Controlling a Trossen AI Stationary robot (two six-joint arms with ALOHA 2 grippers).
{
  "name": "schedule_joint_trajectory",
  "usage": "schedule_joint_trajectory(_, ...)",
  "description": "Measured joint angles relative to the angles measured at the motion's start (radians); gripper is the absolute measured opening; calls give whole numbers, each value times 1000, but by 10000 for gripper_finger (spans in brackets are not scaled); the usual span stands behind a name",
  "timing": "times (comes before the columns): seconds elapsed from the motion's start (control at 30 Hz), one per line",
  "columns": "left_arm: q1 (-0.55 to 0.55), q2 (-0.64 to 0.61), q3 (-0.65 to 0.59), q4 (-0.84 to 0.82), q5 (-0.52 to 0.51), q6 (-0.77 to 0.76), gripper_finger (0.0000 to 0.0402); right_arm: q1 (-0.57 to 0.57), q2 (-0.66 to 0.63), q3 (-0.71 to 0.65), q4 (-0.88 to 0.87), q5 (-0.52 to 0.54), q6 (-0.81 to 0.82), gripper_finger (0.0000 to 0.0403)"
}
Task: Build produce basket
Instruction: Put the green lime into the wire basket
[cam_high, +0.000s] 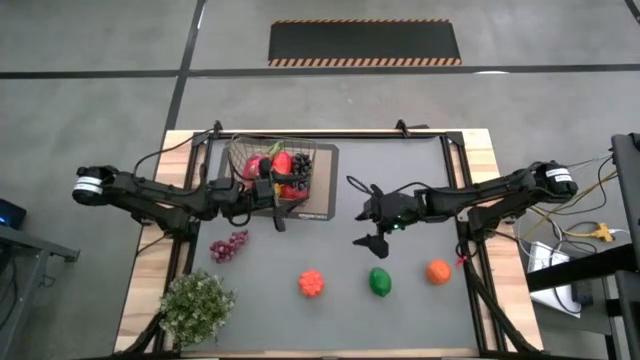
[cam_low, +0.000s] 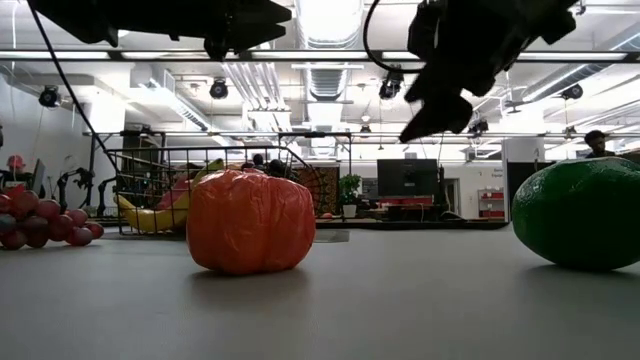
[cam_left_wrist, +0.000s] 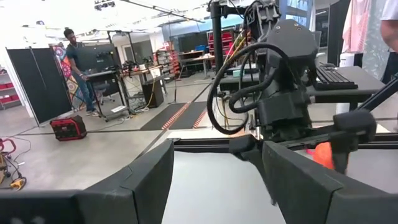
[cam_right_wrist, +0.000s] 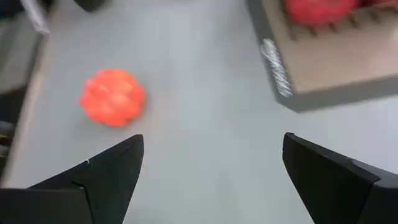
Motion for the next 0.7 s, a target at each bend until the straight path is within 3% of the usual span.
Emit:
schedule_joint_trajectory(0.27, 0, 0, 0, 0, 0, -1, 228, 13, 0, 11, -107, 32, 41, 365)
schedule_joint_trajectory(0.7, -14, -1, -1, -10, 10, -79, 228, 76, -1, 38, -478, -24, 350, 365)
